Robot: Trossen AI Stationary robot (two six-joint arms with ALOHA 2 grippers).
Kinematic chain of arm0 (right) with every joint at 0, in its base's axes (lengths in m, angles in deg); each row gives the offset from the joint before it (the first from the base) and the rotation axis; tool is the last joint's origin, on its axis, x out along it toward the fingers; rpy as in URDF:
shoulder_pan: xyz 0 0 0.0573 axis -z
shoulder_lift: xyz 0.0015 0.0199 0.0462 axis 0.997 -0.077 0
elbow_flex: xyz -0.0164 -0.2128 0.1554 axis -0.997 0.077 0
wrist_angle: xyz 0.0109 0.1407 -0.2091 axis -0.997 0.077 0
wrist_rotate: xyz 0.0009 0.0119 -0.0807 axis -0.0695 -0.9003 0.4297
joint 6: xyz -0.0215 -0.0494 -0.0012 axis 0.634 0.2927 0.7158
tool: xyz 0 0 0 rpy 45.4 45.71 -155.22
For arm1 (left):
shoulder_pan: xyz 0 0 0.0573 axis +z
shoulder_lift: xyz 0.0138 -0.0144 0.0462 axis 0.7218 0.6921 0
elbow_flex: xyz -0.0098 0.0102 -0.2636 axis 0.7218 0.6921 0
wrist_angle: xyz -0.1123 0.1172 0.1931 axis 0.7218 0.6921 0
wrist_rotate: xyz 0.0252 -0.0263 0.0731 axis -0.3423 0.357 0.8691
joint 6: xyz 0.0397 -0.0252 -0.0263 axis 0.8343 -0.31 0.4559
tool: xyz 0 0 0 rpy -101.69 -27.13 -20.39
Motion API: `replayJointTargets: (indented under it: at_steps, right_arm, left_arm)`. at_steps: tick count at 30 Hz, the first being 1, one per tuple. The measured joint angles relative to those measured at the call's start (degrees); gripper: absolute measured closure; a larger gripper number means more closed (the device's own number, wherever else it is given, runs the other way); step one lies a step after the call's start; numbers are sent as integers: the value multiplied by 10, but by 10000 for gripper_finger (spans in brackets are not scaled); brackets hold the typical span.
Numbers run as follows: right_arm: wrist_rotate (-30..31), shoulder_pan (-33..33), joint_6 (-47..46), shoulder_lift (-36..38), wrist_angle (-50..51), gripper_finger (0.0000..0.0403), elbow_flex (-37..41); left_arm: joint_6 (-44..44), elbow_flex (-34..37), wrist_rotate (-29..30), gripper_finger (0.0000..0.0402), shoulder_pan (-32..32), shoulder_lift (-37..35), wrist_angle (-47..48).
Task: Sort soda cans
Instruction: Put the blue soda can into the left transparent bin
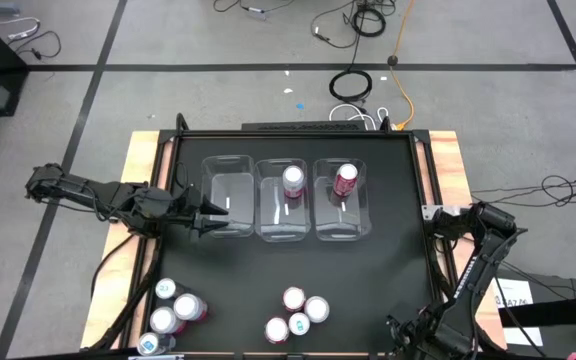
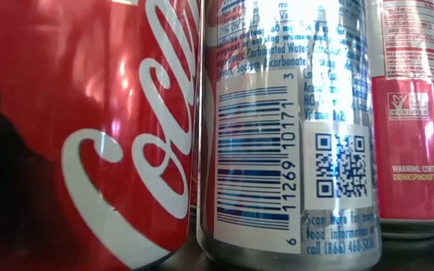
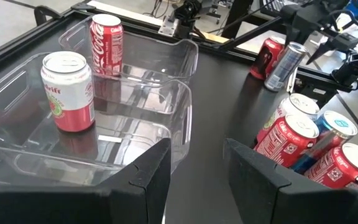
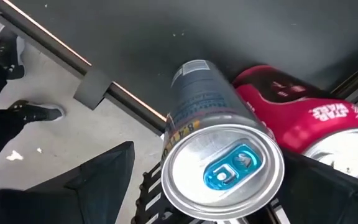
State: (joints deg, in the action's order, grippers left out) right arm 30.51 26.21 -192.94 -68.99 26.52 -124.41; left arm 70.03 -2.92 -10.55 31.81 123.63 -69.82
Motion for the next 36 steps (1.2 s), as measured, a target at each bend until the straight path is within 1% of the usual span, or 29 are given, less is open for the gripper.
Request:
replayJointTargets:
  at_steps: [3,6,15,21,24,28,33,34,36]
  right_arm:
    - [0,0,0,0,0,66,4]
    - [-2,0,0,0,0,83,6]
    - [-3,0,0,0,0,175,6]
    - [-3,6,-3,4,-1,177,5]
    - [7,14,0,4,12,174,-9]
    - [42,25,1,5,61,171,-42]
    - [86,38,-4,5,156,176,-107]
    - [100,42,-7,5,176,175,-121]
    - [136,51,-5,10,179,172,-141]
  left_arm:
    - [0,0,0,244,0,0,0]
    - [0,0,0,244,0,0,0]
    - [0,0,0,244,0,0,0]
    - [0,0,0,244,0,0,0]
    - [1,0,0,244,0,0,0]
    - [1,0,0,244,0,0,0]
    - [1,0,1,244,0,0,0]
    - [1,0,1,244,0,0,0]
    - [2,0,1,244,0,0,0]
